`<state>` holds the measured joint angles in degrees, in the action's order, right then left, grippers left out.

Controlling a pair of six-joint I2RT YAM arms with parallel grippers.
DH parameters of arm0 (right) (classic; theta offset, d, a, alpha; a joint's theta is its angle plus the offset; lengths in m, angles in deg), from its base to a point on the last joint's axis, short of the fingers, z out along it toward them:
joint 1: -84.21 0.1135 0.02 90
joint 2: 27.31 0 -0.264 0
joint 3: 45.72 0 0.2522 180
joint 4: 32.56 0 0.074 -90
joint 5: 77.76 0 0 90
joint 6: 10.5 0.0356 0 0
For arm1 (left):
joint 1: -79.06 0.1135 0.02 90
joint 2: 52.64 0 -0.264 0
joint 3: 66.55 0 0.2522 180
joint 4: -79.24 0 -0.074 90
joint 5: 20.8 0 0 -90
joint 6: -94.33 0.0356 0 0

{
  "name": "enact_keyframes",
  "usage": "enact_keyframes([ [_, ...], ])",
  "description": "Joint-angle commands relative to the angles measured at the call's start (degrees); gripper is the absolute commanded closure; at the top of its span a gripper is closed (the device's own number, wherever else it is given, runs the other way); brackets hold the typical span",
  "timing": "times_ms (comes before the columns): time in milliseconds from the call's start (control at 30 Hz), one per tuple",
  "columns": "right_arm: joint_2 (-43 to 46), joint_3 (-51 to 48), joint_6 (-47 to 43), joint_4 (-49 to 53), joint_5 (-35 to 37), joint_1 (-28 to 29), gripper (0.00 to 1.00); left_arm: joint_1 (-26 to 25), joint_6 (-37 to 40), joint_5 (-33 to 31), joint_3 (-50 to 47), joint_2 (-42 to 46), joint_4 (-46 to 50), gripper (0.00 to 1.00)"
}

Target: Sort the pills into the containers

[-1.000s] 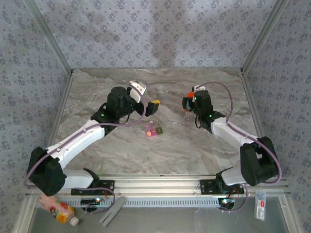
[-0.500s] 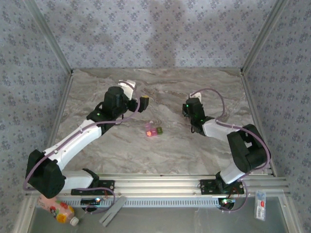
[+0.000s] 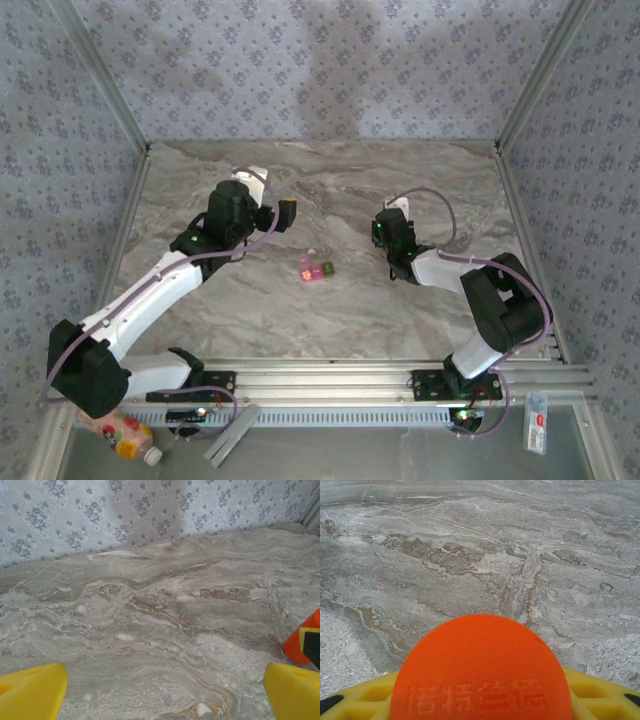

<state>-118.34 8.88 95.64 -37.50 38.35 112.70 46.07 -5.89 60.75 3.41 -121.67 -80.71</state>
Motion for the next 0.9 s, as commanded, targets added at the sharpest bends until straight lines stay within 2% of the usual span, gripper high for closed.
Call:
enact_keyframes([
  [0, -0.72, -1.16, 1.24, -0.91, 2.57, 0.67, 0.38, 0.47, -0.99, -1.43, -1.00, 1.78, -0.65, 0.00],
  [167, 0.88, -2.53, 2.46, 0.18, 3.32, 0.74, 0.28, 0.45, -1.47, -2.19, -1.74, 2.50, -1.47, 0.00],
  [333, 4.87, -3.15, 2.62, 2.21, 0.94, -0.18, 0.21, 0.47, -1.74, -2.31, -1.76, 2.18, -1.87, 0.00],
  [533, 16.18, -1.89, 4.12, 9.30, -5.77, -3.38, 0.17, 0.62, -2.44, -3.19, -1.44, 0.76, -2.19, 0.00],
  [700, 25.86, 3.85, 4.95, 20.50, -15.14, -7.35, 0.18, 2.62, -3.74, -1.03, -0.37, -1.49, -1.35, 0.00],
  [867, 26.72, 13.89, 5.93, 32.59, -28.06, -7.93, 0.20, 5.41, -4.61, 3.32, 1.24, -5.24, 0.60, 0.00],
])
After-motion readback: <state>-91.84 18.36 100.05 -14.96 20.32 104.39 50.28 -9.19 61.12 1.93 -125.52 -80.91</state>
